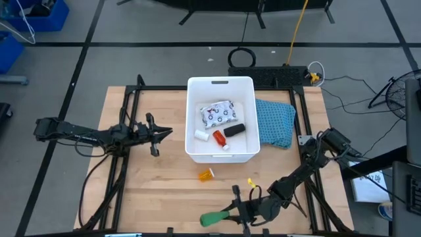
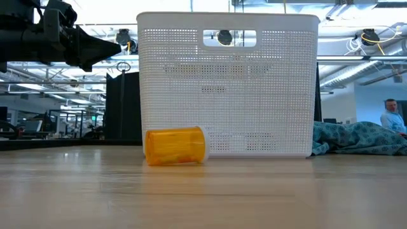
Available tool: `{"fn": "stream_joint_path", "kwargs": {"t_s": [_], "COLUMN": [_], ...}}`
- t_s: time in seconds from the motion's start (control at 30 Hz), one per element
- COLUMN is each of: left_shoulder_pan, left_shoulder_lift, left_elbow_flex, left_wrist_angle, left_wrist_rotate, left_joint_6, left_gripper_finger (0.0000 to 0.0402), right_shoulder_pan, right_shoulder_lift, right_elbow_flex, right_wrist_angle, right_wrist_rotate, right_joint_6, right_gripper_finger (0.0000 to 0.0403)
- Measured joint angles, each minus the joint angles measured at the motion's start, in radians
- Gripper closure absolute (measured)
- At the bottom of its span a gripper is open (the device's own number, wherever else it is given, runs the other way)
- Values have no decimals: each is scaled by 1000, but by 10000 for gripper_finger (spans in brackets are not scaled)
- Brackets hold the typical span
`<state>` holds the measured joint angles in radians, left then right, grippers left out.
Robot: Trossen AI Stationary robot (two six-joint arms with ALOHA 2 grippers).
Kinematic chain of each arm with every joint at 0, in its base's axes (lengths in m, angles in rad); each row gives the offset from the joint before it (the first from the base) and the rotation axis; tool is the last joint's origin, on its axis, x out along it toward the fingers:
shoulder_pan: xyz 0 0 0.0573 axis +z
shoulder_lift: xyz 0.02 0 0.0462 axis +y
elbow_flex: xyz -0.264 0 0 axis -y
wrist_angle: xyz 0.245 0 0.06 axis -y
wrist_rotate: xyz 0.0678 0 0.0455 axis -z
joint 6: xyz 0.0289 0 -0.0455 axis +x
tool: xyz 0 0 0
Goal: Pick & place medical supplies in basket/bin
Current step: Put the green bandage into the white bin
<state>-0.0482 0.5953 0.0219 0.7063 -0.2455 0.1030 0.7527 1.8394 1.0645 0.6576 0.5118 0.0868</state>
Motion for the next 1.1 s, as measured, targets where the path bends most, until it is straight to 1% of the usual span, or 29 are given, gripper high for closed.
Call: {"fn": "stream_joint_path", "kwargs": {"t_s": [0.07,0.17,0.27,0.37,0.47,0.57,0.63,0.73,0.83,0.9,1.0,1.1], "left_shoulder_pan": [0,0,0,0,1,1,1,1,1,1,1,1], "left_shoulder_lift": [0,0,0,0,0,0,0,0,0,0,0,0], "left_elbow_flex": [0,0,0,0,0,0,0,0,0,0,0,0], "left_wrist_angle": [1,3,4,7,33,62,67,67,67,68,68,63], "left_wrist_rotate": [0,2,7,8,8,8,8,8,8,8,8,8], "left_joint_6": [0,-1,-2,-2,-3,-3,-4,-3,20,57,94,106], "left_gripper_finger": [355,355,355,355,355,355,355,355,355,355,355,355], "right_shoulder_pan": [-6,-34,-78,-136,-241,-401,-528,-721,-890,-978,-1062,-1091], "right_shoulder_lift": [-16,-88,-209,-352,-512,-646,-685,-672,-586,-507,-377,-264], "right_elbow_flex": [0,0,0,0,14,69,118,190,247,271,276,270], "right_wrist_angle": [-6,-82,-181,-261,-295,-401,-498,-620,-688,-756,-889,-1003], "right_wrist_rotate": [-22,-47,-46,-46,-50,-59,-124,-294,-478,-577,-667,-700], "right_joint_6": [-43,-80,-134,-252,-307,-289,-270,-228,-186,-163,-169,-238], "right_gripper_finger": [346,346,347,354,363,365,363,359,359,361,360,359]}}
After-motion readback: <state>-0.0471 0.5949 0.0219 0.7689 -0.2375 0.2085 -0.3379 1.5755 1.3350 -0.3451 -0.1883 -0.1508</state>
